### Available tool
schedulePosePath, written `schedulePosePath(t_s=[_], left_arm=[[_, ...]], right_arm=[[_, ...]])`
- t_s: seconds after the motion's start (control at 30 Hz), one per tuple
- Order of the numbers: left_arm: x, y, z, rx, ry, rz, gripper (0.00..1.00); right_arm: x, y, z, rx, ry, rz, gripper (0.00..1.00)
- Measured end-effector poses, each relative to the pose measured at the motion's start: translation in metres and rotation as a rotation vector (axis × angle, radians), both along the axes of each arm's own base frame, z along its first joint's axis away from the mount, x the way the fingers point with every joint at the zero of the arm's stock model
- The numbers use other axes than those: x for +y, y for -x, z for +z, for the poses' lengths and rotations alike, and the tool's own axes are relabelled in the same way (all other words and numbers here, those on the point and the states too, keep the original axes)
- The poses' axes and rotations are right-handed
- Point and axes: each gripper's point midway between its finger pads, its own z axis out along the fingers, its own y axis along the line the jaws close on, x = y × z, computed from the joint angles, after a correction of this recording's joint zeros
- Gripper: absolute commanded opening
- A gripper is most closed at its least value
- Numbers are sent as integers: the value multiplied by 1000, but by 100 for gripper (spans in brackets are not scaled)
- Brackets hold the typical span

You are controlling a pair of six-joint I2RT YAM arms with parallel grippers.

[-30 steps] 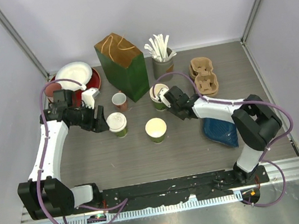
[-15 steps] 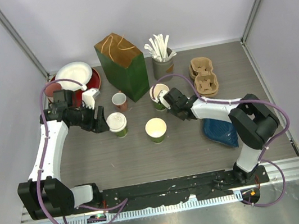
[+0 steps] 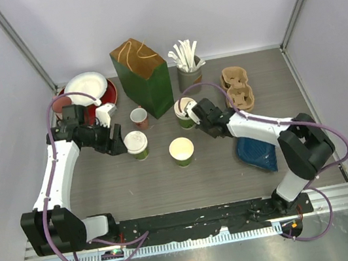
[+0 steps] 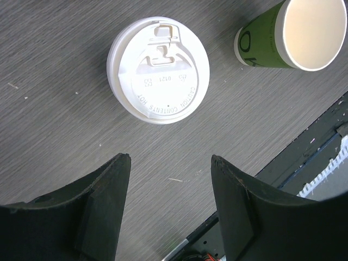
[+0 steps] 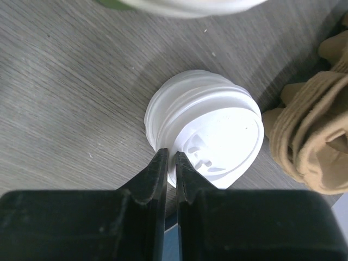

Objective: Pack the takeout coffee

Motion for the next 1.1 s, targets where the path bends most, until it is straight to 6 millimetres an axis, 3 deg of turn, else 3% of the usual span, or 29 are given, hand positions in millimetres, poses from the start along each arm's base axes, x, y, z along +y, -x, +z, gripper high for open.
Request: schedulePosePath(t_s=[0.2, 0.4, 0.6, 0.7, 0.83, 1.1], left_arm=[[-1, 0, 3, -3, 6, -3, 65], [-4, -2, 12, -9, 21, -10, 65], [-9, -13, 31, -32, 52, -18, 65], [-10, -13, 35, -33, 61, -17, 65], [-10, -11, 34, -18, 65, -9, 65], [-10, -10, 34, -14, 65, -8, 65]], right_arm=[[4, -2, 33, -33, -39, -2, 1], [10, 10, 69, -19, -55, 28, 1], [65, 45, 141, -48, -146, 235, 1], [90, 70, 163, -29, -197, 353, 1], [112, 92, 159, 55, -186, 464, 1], [132, 104, 113, 240, -95, 549, 1]])
